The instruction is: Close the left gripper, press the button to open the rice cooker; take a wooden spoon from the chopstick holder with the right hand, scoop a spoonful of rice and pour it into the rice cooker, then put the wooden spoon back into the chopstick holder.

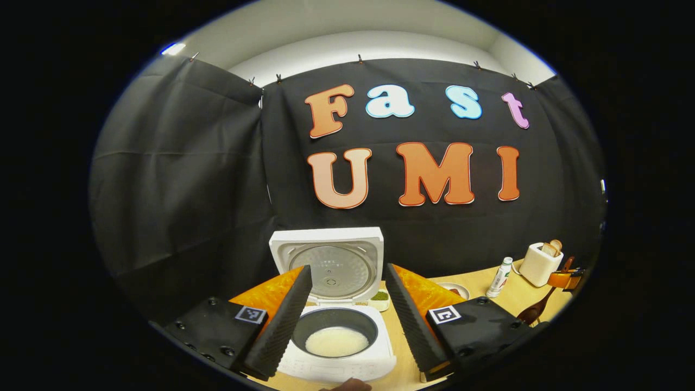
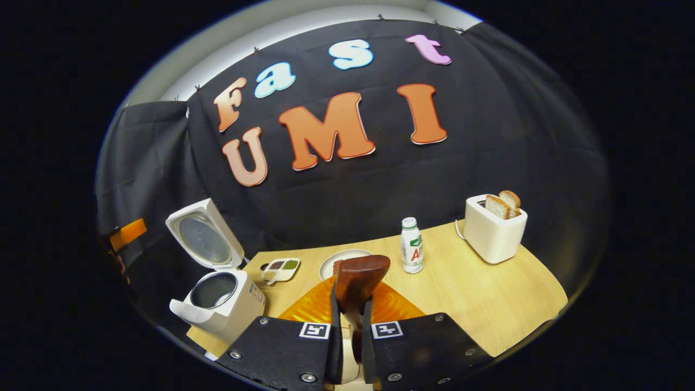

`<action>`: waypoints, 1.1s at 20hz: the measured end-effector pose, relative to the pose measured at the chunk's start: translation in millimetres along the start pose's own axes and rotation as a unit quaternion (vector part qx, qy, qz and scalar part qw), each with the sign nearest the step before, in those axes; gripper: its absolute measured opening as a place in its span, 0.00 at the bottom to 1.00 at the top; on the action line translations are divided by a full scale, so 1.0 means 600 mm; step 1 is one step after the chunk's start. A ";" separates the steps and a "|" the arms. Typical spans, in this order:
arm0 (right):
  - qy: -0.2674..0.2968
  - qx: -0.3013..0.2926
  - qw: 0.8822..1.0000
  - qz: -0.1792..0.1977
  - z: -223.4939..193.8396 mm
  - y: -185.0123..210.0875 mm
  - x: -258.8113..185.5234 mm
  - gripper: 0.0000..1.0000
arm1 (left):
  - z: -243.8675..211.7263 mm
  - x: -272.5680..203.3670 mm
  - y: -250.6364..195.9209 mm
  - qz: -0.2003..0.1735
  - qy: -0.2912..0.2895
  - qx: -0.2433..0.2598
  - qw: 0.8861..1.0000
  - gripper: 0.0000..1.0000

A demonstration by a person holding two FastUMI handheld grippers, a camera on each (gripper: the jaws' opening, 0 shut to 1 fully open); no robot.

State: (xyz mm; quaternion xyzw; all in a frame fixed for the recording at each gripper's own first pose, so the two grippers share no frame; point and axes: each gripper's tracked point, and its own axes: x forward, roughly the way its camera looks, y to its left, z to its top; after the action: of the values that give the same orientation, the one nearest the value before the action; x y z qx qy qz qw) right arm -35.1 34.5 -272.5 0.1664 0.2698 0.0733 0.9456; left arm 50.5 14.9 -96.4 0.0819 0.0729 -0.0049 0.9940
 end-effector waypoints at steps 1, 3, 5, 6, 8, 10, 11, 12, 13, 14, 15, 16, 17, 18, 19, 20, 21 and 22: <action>0.008 -0.002 1.000 0.010 -0.014 0.016 0.003 0.13 | -0.002 -0.002 0.005 0.000 0.001 -0.001 1.000 0.93; 0.019 -0.011 0.999 0.024 -0.034 0.046 0.009 0.14 | -0.008 -0.008 0.013 -0.001 0.004 -0.002 1.000 0.93; 0.028 -0.036 0.999 0.030 -0.057 0.062 0.025 0.13 | -0.014 -0.010 0.030 0.006 0.007 0.001 1.000 0.93; 0.035 -0.055 0.997 0.028 -0.073 0.066 0.034 0.14 | -0.017 -0.013 0.037 0.009 0.009 0.003 1.000 0.93; 0.046 -0.085 0.995 0.031 -0.103 0.078 0.045 0.14 | -0.026 -0.016 0.050 0.014 0.014 0.003 1.000 0.93; 0.055 -0.117 0.991 0.031 -0.132 0.084 0.054 0.14 | -0.034 -0.018 0.063 0.019 0.020 0.003 1.000 0.93; 0.059 -0.135 0.989 0.031 -0.145 0.086 0.057 0.14 | -0.039 -0.018 0.069 0.023 0.023 0.002 0.999 0.93; 0.061 -0.153 0.986 0.032 -0.159 0.089 0.060 0.14 | -0.042 -0.022 0.074 0.026 0.025 0.002 0.999 0.93; 0.064 -0.173 0.982 0.033 -0.170 0.095 0.060 0.14 | -0.043 -0.021 0.080 0.029 0.025 0.001 0.999 0.93; 0.063 -0.192 0.979 0.032 -0.181 0.101 0.060 0.14 | -0.045 -0.021 0.083 0.031 0.027 0.000 0.999 0.93; 0.062 -0.209 0.975 0.031 -0.190 0.101 0.059 0.14 | -0.047 -0.023 0.087 0.034 0.027 -0.002 0.999 0.93; 0.063 -0.220 0.973 0.028 -0.203 0.101 0.059 0.14 | -0.051 -0.023 0.089 0.035 0.029 -0.002 0.999 0.93; 0.067 -0.225 0.972 0.020 -0.216 0.096 0.060 0.14 | -0.054 -0.024 0.091 0.036 0.030 -0.002 0.999 0.93; 0.068 -0.221 0.973 0.013 -0.224 0.093 0.057 0.14 | -0.058 -0.025 0.092 0.036 0.033 -0.002 0.999 0.93; 0.058 -0.213 0.975 0.004 -0.223 0.092 0.056 0.14 | -0.061 -0.025 0.092 0.035 0.035 -0.001 0.999 0.93; 0.054 -0.205 0.977 -0.006 -0.221 0.089 0.056 0.14 | -0.066 -0.026 0.093 0.033 0.039 -0.001 0.999 0.93; 0.053 -0.193 0.980 -0.015 -0.223 0.086 0.051 0.14 | -0.070 -0.025 0.092 0.030 0.041 -0.001 0.999 0.93; 0.047 -0.187 0.981 -0.022 -0.221 0.086 0.048 0.14 | -0.074 -0.025 0.091 0.028 0.044 0.000 0.999 0.93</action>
State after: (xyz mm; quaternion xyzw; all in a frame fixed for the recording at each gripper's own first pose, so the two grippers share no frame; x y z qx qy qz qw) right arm -84.3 125.6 -374.1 -0.0226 0.2994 0.1091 0.9476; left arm 30.5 76.1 -128.8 0.0837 0.1147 0.0262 0.9895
